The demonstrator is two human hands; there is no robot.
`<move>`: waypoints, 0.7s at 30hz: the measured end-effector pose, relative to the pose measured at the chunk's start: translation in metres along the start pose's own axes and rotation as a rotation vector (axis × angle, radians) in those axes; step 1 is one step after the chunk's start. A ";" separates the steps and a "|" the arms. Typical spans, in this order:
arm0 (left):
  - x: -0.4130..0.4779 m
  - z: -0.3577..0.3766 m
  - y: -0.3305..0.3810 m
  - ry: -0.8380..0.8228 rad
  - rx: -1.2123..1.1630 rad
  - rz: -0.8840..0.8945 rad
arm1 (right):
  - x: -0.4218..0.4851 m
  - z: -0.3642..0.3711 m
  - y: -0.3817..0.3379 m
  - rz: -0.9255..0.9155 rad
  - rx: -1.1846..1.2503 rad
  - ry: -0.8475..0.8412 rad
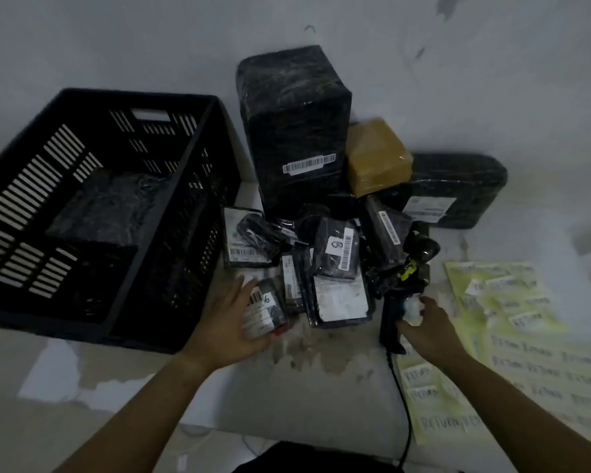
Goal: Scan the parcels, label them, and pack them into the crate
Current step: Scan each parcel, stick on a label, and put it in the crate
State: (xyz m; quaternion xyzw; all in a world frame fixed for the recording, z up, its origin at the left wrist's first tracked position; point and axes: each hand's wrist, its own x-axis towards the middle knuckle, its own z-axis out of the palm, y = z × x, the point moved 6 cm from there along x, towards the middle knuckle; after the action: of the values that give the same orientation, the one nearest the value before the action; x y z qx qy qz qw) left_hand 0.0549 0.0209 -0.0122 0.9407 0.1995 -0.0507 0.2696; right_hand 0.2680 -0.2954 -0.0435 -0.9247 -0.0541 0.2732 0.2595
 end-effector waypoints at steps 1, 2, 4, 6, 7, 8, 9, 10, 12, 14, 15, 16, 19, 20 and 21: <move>-0.001 0.002 -0.003 0.032 -0.014 0.016 | 0.004 0.004 0.003 0.035 0.013 -0.009; -0.002 0.002 -0.007 0.071 -0.031 0.003 | 0.003 0.007 0.001 0.074 0.034 -0.040; -0.011 0.007 -0.015 0.121 -0.026 -0.030 | 0.006 0.018 0.000 0.117 0.088 -0.120; -0.017 0.012 -0.025 0.148 0.023 -0.068 | 0.011 0.027 -0.004 0.117 0.117 -0.146; -0.018 0.015 -0.032 0.143 0.033 -0.093 | 0.014 0.030 -0.005 0.122 0.124 -0.135; -0.019 0.015 -0.037 0.142 0.026 -0.126 | 0.018 0.032 -0.005 0.143 0.129 -0.113; -0.020 0.018 -0.045 0.139 0.003 -0.163 | 0.022 0.034 -0.002 0.169 0.143 -0.089; -0.020 0.019 -0.050 0.141 -0.028 -0.202 | 0.024 0.035 -0.003 0.187 0.145 -0.066; -0.019 0.022 -0.056 0.127 -0.081 -0.258 | 0.028 0.037 -0.001 0.211 0.159 -0.036; -0.019 0.024 -0.056 0.077 -0.093 -0.305 | 0.027 0.037 -0.001 0.243 0.195 -0.016; -0.019 0.022 -0.055 0.063 -0.101 -0.311 | 0.025 0.036 -0.001 0.253 0.215 -0.004; -0.021 0.020 -0.055 0.070 -0.127 -0.308 | 0.021 0.035 -0.001 0.268 0.234 0.001; -0.031 0.015 -0.049 0.105 -0.204 -0.206 | -0.002 0.021 -0.004 0.274 0.327 0.013; -0.036 0.014 -0.043 0.102 -0.237 -0.169 | -0.012 0.016 -0.003 0.272 0.372 0.012; -0.040 0.012 -0.037 0.102 -0.270 -0.139 | -0.021 0.011 -0.001 0.281 0.425 -0.004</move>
State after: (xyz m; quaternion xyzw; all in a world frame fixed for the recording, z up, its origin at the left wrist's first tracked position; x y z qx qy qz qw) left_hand 0.0033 0.0290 -0.0324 0.8812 0.2827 0.0058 0.3790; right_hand 0.2448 -0.2946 -0.0408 -0.8474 0.1330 0.3135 0.4073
